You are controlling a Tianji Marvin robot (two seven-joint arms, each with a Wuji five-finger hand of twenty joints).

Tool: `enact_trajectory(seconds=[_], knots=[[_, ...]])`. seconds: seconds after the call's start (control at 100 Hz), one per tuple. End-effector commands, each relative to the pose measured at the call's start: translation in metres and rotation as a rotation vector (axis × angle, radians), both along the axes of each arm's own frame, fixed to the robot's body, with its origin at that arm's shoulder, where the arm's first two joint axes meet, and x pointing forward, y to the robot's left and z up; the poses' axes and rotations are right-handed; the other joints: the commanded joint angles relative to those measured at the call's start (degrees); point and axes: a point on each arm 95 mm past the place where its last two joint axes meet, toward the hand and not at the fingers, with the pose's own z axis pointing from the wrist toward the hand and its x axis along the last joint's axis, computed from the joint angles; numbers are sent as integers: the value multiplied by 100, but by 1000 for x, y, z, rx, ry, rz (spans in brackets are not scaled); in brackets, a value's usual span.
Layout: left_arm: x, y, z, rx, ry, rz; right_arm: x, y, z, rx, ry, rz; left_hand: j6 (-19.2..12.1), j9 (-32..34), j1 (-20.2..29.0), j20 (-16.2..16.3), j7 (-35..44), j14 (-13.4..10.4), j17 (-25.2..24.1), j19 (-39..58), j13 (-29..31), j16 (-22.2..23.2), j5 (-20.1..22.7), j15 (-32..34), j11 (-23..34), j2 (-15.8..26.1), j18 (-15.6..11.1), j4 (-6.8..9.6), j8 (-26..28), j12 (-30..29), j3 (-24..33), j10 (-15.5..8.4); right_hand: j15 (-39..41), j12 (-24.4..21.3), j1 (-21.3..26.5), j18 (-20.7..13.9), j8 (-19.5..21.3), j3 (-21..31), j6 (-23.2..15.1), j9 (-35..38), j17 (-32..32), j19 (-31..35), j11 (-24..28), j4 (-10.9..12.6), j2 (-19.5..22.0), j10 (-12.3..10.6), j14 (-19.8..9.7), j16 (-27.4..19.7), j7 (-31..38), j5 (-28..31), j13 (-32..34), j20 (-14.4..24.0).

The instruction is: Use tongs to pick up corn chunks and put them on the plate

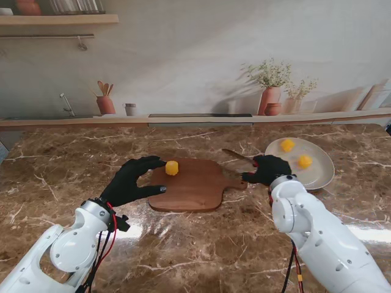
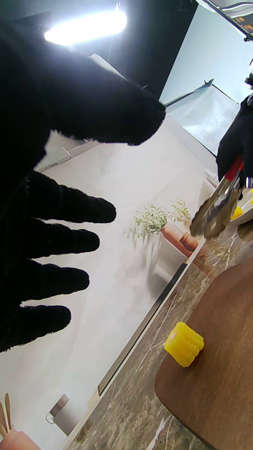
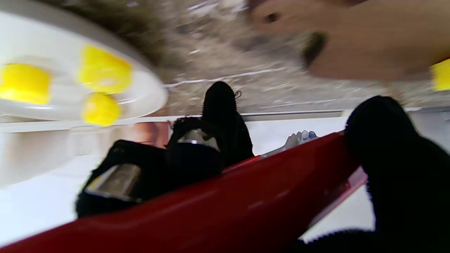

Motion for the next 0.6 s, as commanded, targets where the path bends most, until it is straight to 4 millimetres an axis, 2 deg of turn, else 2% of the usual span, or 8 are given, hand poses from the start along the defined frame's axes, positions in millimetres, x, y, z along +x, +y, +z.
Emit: enact_trajectory(seconds=[0.0, 0.22, 0.59], knots=[[-2, -3, 3, 5, 0, -9, 1, 25, -5, 33, 29, 51, 35, -97, 174, 86, -63, -281, -85, -206, -266, -55, 17, -166, -95, 160, -266, 157, -1, 27, -205, -121, 327, -78, -194, -1235, -80, 204, 91, -148, 366, 1612, 129, 278, 555, -65, -259, 49, -3, -48, 315, 378], [-5, -4, 11, 18, -1, -15, 14, 65, -17, -10, 74, 131, 48, -94, 178, 94, -61, -273, -82, -209, -270, -56, 19, -169, -96, 160, -268, 158, -2, 25, -203, -109, 155, -60, -479, -1265, -102, 85, 215, -522, 344, 1461, 87, 320, 808, -32, -263, -27, -150, -387, 291, 322], [-5, -7, 17, 29, -6, -17, 34, 95, -25, -66, 192, 143, 45, -98, 182, 94, -68, -279, -86, -228, -277, -62, 17, -174, -108, 157, -271, 158, -4, 20, -205, -118, 152, -42, -692, -1382, -49, -405, 440, -1195, 315, 1241, 92, 400, 859, 38, -382, 29, -399, -991, -2, 262]])
